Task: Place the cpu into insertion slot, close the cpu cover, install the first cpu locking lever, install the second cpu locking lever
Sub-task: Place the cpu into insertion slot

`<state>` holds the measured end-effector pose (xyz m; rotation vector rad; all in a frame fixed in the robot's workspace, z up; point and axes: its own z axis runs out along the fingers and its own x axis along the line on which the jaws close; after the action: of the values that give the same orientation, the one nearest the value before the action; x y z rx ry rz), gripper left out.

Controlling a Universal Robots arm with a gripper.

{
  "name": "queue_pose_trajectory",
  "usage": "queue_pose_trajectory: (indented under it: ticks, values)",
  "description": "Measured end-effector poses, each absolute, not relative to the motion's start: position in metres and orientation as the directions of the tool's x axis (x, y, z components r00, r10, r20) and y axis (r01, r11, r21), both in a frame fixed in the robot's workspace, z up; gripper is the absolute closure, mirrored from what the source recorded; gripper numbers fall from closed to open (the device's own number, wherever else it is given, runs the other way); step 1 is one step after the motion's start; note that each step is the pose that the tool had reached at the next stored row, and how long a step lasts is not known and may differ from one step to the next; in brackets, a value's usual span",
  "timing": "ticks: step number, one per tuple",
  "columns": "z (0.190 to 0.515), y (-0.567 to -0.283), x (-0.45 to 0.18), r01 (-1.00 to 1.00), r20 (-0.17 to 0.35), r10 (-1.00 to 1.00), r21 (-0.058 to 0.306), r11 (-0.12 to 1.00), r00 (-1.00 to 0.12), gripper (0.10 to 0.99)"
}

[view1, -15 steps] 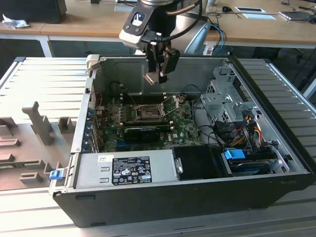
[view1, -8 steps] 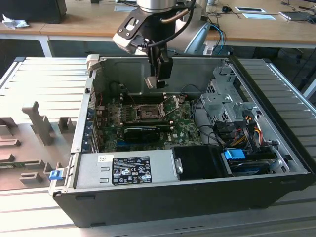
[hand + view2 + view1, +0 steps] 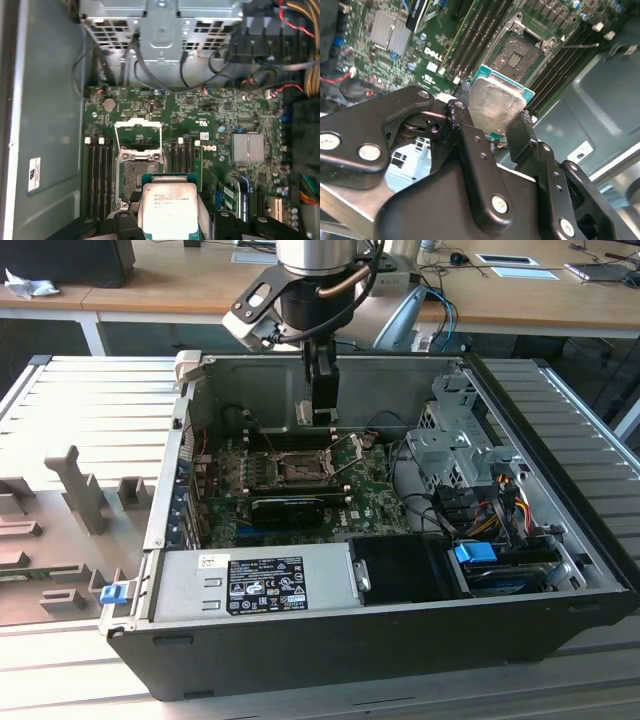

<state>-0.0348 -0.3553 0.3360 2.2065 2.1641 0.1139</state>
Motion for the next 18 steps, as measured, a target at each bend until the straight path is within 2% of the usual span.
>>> queue_pose_trajectory:
  ticks: [7, 12, 18]
  values:
    - [0.334, -0.355, -0.035, 0.993, 0.018, 0.997, 0.086, -0.079, 0.077, 0.557]
    - [0.323, -0.355, -0.035, 0.993, 0.018, 0.997, 0.086, -0.081, 0.08, 0.557]
    - [0.313, -0.355, -0.035, 0.996, 0.019, 1.0, 0.086, 0.01, -0.011, 0.557]
